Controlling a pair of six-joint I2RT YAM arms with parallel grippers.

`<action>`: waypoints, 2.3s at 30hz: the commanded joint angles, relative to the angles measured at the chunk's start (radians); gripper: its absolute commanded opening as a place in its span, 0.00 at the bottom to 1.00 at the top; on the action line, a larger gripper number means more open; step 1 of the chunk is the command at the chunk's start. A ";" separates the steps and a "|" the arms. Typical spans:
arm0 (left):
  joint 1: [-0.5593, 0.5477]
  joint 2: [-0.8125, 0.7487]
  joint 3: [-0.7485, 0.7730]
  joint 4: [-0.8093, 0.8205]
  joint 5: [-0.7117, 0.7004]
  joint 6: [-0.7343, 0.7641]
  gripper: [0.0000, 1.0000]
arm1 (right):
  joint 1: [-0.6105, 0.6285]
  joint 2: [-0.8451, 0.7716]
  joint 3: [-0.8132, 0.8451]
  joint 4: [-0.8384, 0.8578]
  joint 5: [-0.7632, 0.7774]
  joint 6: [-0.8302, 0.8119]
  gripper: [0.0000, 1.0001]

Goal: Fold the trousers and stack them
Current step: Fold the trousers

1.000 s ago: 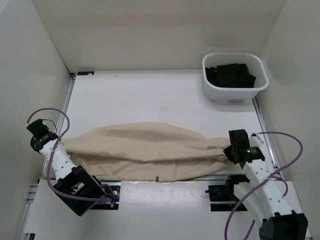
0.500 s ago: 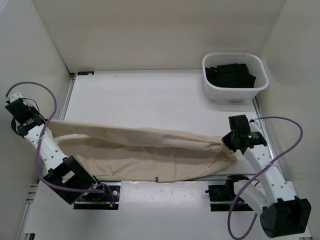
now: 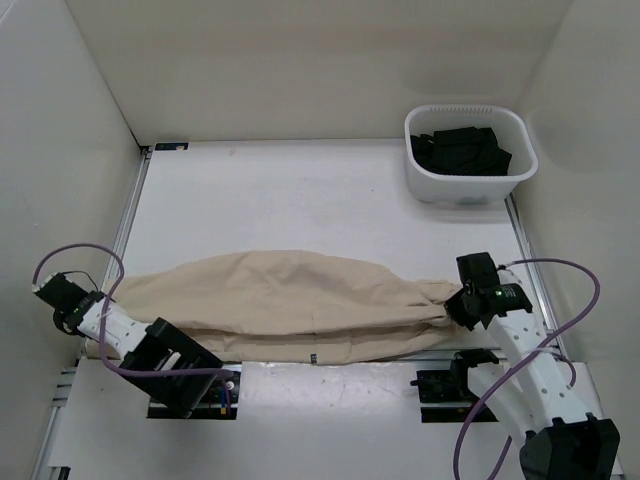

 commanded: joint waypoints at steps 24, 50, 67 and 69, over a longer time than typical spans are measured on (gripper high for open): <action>0.035 0.014 0.537 -0.690 0.436 0.000 0.91 | 0.165 0.196 0.294 -0.086 0.111 -0.203 0.57; -0.886 0.544 0.282 -0.004 -0.287 0.000 0.72 | 0.050 1.053 0.529 0.318 0.147 -0.206 0.40; -0.499 0.286 0.491 -0.397 -0.205 0.000 0.83 | 0.004 0.606 0.505 0.077 0.055 -0.313 0.74; -0.447 0.336 0.463 -0.355 -0.205 0.000 0.83 | -0.007 0.596 0.475 0.063 0.007 -0.314 0.75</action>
